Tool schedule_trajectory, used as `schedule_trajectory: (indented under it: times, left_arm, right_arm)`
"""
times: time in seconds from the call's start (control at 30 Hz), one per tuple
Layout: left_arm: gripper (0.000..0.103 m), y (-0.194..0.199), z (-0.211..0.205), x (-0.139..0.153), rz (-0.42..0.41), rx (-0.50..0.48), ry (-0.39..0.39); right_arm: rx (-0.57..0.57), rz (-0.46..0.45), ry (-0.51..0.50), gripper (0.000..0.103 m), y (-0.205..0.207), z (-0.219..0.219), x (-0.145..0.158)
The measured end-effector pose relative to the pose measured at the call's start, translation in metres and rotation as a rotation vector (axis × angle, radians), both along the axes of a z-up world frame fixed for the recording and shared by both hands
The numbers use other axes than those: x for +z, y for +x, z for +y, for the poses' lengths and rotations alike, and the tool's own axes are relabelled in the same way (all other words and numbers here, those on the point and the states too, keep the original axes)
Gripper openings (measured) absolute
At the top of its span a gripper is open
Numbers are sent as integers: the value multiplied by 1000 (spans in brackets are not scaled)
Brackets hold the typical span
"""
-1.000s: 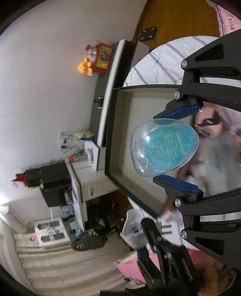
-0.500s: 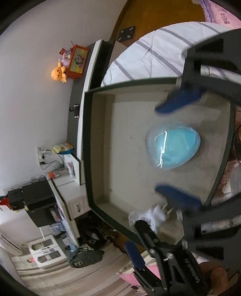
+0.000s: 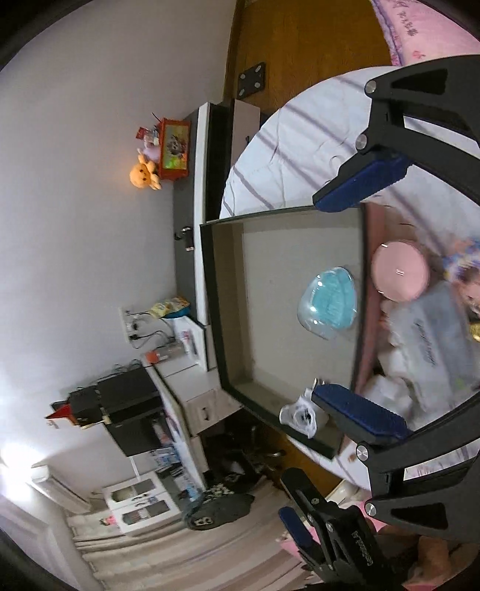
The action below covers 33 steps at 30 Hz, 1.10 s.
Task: Organize rigid objects
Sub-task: 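Withdraw both tools from the box back over the bed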
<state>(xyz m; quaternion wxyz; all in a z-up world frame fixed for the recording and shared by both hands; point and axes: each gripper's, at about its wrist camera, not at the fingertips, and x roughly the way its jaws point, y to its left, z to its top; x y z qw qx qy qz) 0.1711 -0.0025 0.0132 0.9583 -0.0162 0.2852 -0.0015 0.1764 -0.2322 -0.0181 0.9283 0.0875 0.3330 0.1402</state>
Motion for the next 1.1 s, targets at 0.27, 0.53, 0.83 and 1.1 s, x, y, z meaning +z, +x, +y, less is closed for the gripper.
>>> schedule_trajectory:
  times: [0.27, 0.53, 0.83, 1.1]
  left_arm:
    - [103, -56, 6, 9, -28, 28, -22]
    - [103, -92, 17, 2, -21, 62, -46]
    - [103, -129, 15, 0, -44, 93, -16]
    - [103, -144, 6, -2, -49, 86, 14]
  right_arm:
    - [-5, -67, 44, 96, -60, 2, 12]
    - [-26, -114, 46, 96, -102, -1, 18]
    - [-42, -145, -10, 96, -149, 1, 14]
    - [-53, -122, -17, 96, -162, 0, 2]
